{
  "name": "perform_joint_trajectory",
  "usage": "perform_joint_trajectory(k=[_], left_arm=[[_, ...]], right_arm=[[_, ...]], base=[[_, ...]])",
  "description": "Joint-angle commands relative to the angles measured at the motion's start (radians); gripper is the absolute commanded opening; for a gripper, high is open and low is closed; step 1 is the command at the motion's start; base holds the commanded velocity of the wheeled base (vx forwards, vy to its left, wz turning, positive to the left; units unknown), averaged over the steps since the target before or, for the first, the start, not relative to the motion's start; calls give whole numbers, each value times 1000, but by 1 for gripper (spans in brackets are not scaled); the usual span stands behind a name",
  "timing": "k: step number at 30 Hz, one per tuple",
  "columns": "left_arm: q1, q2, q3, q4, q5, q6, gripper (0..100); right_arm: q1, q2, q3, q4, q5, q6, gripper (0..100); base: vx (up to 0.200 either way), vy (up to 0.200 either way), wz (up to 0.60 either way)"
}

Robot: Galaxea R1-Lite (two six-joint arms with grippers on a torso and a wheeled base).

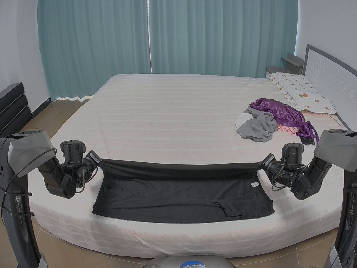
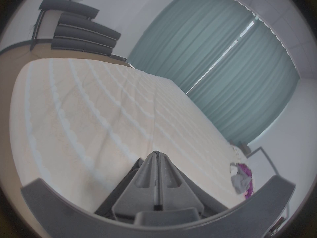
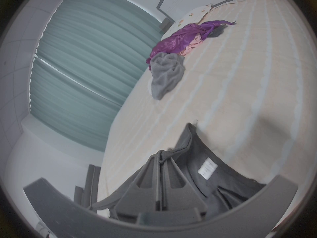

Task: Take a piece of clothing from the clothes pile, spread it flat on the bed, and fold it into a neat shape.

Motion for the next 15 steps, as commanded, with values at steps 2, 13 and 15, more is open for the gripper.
perform_joint_trajectory(k=[2, 13, 15], left_arm=[[26, 11, 162, -82, -54, 134, 0], [15, 38, 211, -72, -65, 224, 0], [15, 43, 211, -70, -65, 224, 0]], right_arm=[[3, 5, 118, -4, 39, -77, 0], [19, 67, 133, 2, 39, -146, 0], [22, 74, 132, 2, 37, -148, 0]], base=[[0, 0, 0], [0, 0, 0], [0, 0, 0]])
